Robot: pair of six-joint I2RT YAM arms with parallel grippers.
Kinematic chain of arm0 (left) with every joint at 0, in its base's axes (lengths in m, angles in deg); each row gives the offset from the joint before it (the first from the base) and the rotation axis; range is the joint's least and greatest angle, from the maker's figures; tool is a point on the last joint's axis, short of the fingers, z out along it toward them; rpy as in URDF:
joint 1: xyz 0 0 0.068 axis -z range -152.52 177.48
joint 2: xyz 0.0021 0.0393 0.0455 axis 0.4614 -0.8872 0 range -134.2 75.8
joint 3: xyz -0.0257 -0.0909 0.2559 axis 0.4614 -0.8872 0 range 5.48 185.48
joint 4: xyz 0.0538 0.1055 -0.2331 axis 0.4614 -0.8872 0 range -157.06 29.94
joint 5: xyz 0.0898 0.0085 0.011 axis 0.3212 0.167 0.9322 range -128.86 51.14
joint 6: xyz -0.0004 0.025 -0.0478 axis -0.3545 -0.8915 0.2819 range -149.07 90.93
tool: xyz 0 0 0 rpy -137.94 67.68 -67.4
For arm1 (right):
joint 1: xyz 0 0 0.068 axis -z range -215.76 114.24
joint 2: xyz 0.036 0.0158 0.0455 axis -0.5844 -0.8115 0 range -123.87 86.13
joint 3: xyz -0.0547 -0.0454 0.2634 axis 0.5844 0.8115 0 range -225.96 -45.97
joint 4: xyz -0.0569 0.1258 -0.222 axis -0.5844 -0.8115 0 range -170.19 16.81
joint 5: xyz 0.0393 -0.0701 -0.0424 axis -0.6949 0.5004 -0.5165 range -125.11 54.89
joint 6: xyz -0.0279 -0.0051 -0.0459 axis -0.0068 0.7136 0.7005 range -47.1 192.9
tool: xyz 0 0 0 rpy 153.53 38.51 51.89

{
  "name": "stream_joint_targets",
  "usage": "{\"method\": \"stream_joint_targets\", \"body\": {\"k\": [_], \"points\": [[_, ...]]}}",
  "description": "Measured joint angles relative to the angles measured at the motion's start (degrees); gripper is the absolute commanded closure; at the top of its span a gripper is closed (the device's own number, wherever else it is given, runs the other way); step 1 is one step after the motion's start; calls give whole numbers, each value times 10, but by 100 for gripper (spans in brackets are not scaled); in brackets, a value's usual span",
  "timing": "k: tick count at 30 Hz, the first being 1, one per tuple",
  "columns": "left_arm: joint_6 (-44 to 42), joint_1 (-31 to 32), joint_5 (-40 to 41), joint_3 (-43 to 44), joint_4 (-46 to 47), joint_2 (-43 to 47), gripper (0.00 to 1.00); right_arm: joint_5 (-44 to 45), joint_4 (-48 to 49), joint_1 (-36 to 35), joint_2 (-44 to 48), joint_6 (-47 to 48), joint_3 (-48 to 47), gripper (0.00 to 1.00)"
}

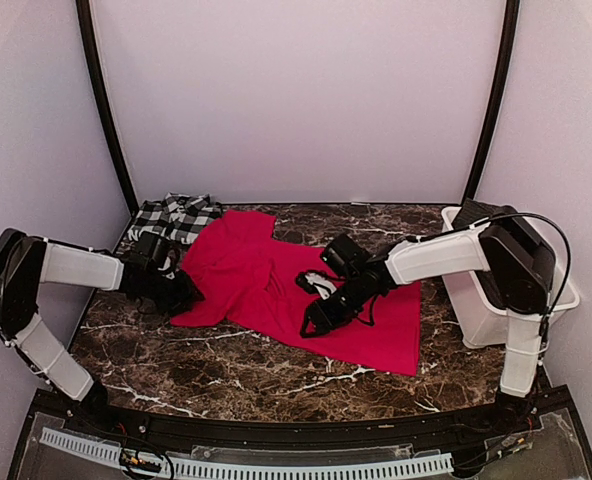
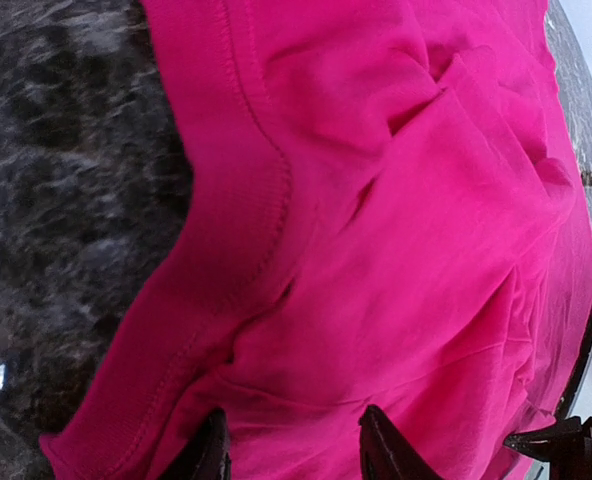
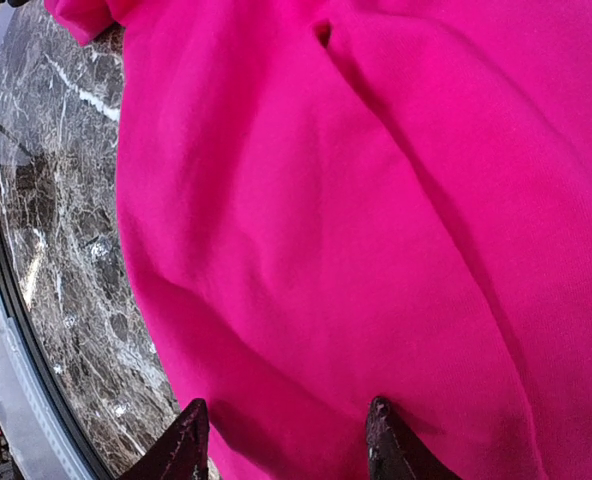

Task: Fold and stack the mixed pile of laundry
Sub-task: Adjust the 1/3-folded T-shirt at the center of the board.

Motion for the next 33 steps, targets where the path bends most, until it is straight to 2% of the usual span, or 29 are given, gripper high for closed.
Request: {"method": "stream_joint_targets", "body": {"k": [4,10,14,19,23,27,33], "points": [[30,0,34,-39,-37,56,56,-9,14,0,16,3,29,50],[90,0,84,-108,-162,224,56,-28,16,-17,31,7,52,50],[123,0,89,-141,-234,342,58,-42,13,-55,44,7,71,49],[109,0,85,-143,-288,436,56,-44,-20,-79,82,6,108,48],[62,0,75,-77,-282,376,56,-30,-61,-59,111,3,120,48],[28,0,52,-7,-207,236,56,-11,-73,-41,139,-9,127,47],[15,2,31,24,-126,73,57,16,-73,0,160,-28,155,44]]}}
